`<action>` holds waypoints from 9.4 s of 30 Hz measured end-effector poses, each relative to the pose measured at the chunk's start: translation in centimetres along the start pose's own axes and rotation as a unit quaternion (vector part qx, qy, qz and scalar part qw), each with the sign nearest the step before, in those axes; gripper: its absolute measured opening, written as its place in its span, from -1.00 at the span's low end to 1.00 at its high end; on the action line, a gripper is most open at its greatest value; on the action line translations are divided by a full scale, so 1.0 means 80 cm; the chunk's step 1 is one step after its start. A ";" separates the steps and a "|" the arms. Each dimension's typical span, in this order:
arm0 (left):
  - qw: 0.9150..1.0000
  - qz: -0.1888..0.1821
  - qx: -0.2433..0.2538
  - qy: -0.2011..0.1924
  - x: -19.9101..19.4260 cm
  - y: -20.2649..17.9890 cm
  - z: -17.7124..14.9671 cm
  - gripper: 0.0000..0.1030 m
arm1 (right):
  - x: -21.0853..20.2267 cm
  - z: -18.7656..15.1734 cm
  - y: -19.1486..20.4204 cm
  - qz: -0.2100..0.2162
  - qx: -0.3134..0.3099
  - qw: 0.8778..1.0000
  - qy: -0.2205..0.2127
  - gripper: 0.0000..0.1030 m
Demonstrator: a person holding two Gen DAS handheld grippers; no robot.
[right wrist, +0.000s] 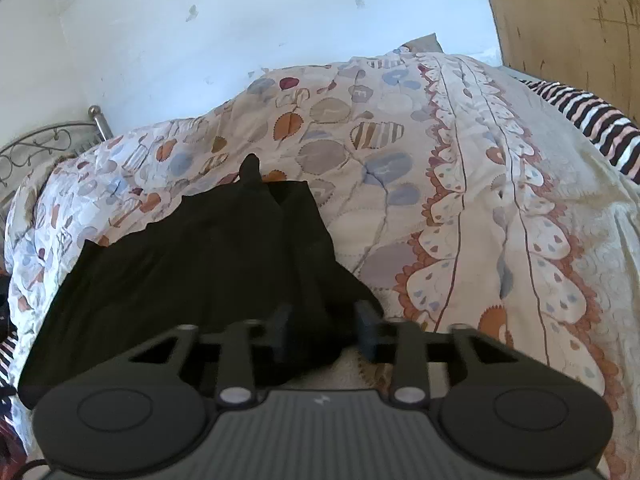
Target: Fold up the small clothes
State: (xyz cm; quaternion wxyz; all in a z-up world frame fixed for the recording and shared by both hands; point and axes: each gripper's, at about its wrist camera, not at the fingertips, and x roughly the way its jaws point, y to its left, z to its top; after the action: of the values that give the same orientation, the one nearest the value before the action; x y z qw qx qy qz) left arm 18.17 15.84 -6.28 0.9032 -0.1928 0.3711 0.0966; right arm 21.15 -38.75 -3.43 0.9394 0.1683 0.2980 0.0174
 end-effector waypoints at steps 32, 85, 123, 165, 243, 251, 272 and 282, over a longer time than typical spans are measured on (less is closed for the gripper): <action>0.985 -0.122 -0.121 -0.002 0.052 -0.044 0.026 0.92 | -0.013 -0.030 0.115 -0.017 -0.150 0.986 -0.070 1.00; 0.989 -0.043 -0.140 0.009 0.069 -0.063 0.007 0.67 | 0.077 -0.116 0.211 0.049 -0.225 0.969 -0.091 0.99; 0.926 -0.246 0.281 -0.058 0.021 -0.408 0.033 -0.75 | -0.100 -0.057 0.033 -0.105 -0.140 0.980 -0.090 1.00; 0.911 -0.235 0.337 -0.023 0.015 -0.399 -0.116 0.47 | 0.103 0.127 0.044 0.251 -0.150 0.955 0.056 0.92; 0.950 -0.227 0.211 -0.021 -0.017 -0.367 -0.061 0.98 | 0.057 0.089 0.028 0.053 -0.169 0.984 0.002 1.00; 0.980 -0.156 0.120 -0.010 0.005 -0.317 -0.032 0.98 | 0.054 0.045 0.053 -0.001 -0.193 0.981 0.020 1.00; 0.985 -0.109 0.122 0.048 0.017 -0.297 -0.059 0.98 | 0.016 0.006 -0.037 -0.026 -0.048 0.998 -0.002 1.00; 0.985 -0.097 0.134 0.058 0.018 -0.298 -0.060 0.99 | 0.003 -0.002 -0.045 -0.010 -0.036 0.999 -0.007 0.99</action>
State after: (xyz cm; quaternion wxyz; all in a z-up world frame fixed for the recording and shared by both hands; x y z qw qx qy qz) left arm 23.74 -7.73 -3.85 0.9029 -0.1101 0.4121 -0.0531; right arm 21.01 -42.03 -4.87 0.9471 0.1317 0.2920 0.0175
